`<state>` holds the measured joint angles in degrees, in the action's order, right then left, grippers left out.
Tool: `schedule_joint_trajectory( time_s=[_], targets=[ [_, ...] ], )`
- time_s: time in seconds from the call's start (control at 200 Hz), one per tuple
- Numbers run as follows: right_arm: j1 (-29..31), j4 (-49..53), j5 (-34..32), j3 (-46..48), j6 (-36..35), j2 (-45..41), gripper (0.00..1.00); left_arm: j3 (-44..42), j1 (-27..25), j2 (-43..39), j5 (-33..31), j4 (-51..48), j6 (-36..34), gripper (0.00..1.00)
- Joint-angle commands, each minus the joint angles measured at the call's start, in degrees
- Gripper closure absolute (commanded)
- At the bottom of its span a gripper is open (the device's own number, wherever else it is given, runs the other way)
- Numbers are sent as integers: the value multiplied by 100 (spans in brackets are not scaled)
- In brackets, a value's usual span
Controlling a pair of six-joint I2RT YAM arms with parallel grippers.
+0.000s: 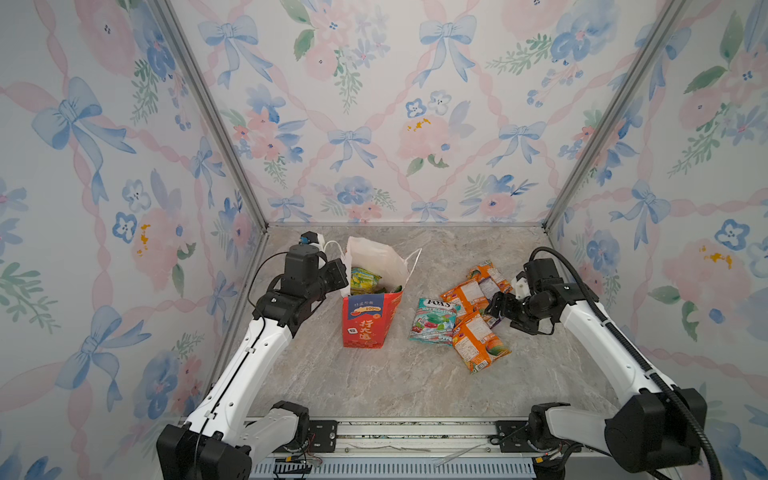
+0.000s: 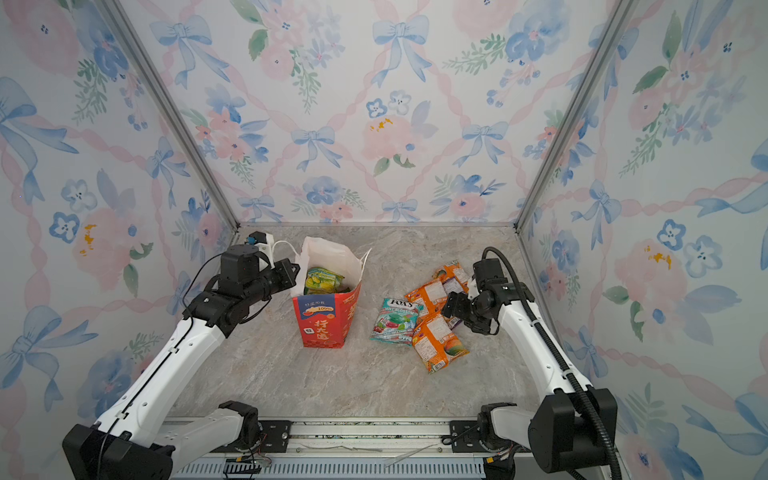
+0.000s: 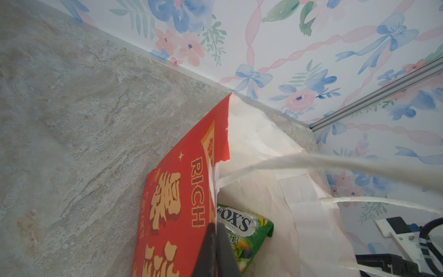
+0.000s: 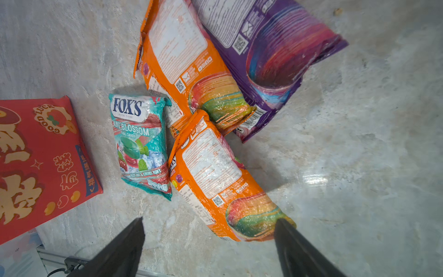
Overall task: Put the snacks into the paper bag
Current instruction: 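Lower the open right gripper onto the orange candy bag's top edge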
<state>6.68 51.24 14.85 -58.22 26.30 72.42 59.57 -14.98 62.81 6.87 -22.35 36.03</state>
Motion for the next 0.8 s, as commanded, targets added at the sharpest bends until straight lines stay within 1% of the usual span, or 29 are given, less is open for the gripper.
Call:
schedule_joint_trajectory(
  time_s=[0.0, 0.325, 0.435, 0.51, 0.74, 0.795],
  targets=[
    [-36, -205, 299, 167, -142, 206, 12, -45, -31, -44, -45, 4, -81, 100],
    [-134, -246, 243, 478, -291, 471, 10, -58, -31, -31, -40, 2, -73, 100],
    [-248, -267, 141, 602, -287, 521, 6, -49, -31, -8, -36, 3, -67, 100],
    [-323, -242, 190, 643, -386, 656, 2, -41, -31, -2, -20, 3, -68, 100],
    [-519, -520, 353, 932, -497, 914, 0, -92, -31, -18, -44, 3, -47, 100],
    [-568, -593, 439, 1007, -503, 944, 1, -92, -31, -19, -46, 4, -35, 100]
  ],
)
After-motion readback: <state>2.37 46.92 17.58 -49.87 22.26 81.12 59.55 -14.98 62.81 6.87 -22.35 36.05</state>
